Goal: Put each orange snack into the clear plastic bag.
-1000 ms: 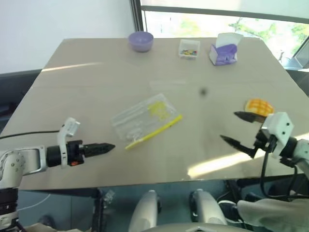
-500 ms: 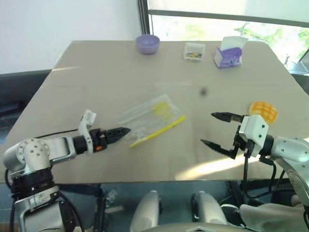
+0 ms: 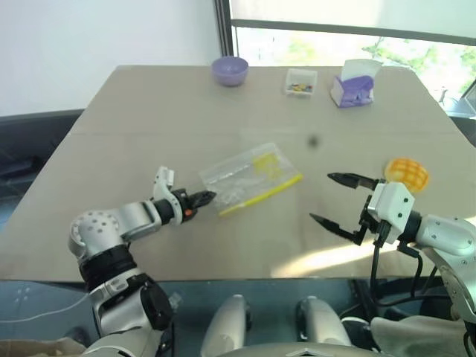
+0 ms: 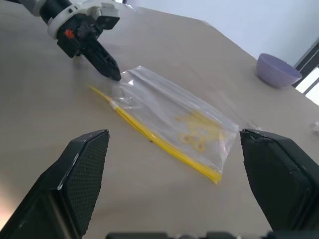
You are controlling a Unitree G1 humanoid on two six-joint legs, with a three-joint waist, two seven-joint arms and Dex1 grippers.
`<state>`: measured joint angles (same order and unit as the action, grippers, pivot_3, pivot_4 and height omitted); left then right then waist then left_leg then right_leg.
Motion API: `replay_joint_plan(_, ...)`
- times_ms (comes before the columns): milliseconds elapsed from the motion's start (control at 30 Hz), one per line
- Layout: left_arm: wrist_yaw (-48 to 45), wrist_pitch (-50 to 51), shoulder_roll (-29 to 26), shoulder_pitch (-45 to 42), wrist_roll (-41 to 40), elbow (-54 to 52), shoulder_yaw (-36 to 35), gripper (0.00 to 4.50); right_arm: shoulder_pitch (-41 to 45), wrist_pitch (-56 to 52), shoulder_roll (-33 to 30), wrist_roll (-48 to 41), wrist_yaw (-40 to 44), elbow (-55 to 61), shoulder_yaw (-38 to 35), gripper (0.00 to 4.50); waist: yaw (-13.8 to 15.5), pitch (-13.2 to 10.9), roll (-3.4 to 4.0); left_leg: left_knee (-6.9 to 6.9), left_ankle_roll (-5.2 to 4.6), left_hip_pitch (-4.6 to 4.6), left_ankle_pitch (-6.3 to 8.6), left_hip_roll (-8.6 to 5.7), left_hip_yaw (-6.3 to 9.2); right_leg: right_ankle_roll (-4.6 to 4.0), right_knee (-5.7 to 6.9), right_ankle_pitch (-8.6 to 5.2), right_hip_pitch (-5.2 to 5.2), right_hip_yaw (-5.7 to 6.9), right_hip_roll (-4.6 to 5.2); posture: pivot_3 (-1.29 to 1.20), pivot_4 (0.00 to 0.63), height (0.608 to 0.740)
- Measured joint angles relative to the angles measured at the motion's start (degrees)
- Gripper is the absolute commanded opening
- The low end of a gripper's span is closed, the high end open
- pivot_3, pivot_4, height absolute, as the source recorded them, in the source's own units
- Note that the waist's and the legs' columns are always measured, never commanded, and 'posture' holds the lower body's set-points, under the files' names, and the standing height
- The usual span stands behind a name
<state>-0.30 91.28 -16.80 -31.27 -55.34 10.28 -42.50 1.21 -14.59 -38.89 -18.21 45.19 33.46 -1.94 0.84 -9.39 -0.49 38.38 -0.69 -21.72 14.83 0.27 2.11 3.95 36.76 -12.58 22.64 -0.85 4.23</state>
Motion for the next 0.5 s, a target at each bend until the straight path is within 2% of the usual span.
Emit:
replay_joint_plan(200, 6.0, 0.5, -0.3, -2.9, -6.8, 5.1, -1.8, 0.06, 0.6, 0.0, 1.8, 2.7, -1.9, -1.4, 2.1, 4.5, 0.2, -0.1, -0.15, 0.02, 0.01, -0.08, -0.01, -0.02, 0.14, -0.08, 0.0, -0.05, 0.02, 0.14, 0.0, 0.0, 0.15, 0.74)
replay_joint_plan(300, 11.0, 0.9, 0.6, -6.5, -12.6, 8.1, -1.9, 0.06, 1.7, 0.2, 3.2, 5.2, -3.5, -2.7, 3.8, 4.5, -0.2, -0.5, -0.8, -0.01, 0.04, -0.24, -0.02, 0.01, 0.13, -0.04, -0.02, 0.11, 0.19, 0.11, -0.03, 0.0, 0.15, 0.74)
replay_joint_plan(433, 17.4, 0.9, 0.8, -10.5, -19.5, 10.5, -2.2, 0.06, 3.9, 1.5, 4.5, 10.8, -6.0, -5.7, 6.8, 4.5, -0.8, -0.5, -0.91, -0.09, 0.08, -0.36, -0.03, 0.02, 0.08, -0.04, -0.02, 0.11, 0.43, 0.03, -0.03, 0.0, 0.15, 0.74)
replay_joint_plan(500, 22.0, 0.9, 0.9, -13.1, -24.0, 12.1, -2.6, 0.06, 6.9, 3.7, 5.7, 17.4, -8.8, -8.5, 11.0, 4.5, -1.2, -0.5, -0.91, -0.11, 0.35, -0.49, -0.18, 0.02, 0.06, -0.04, 0.01, 0.11, 0.61, -0.03, -0.03, 0.0, 0.15, 0.74)
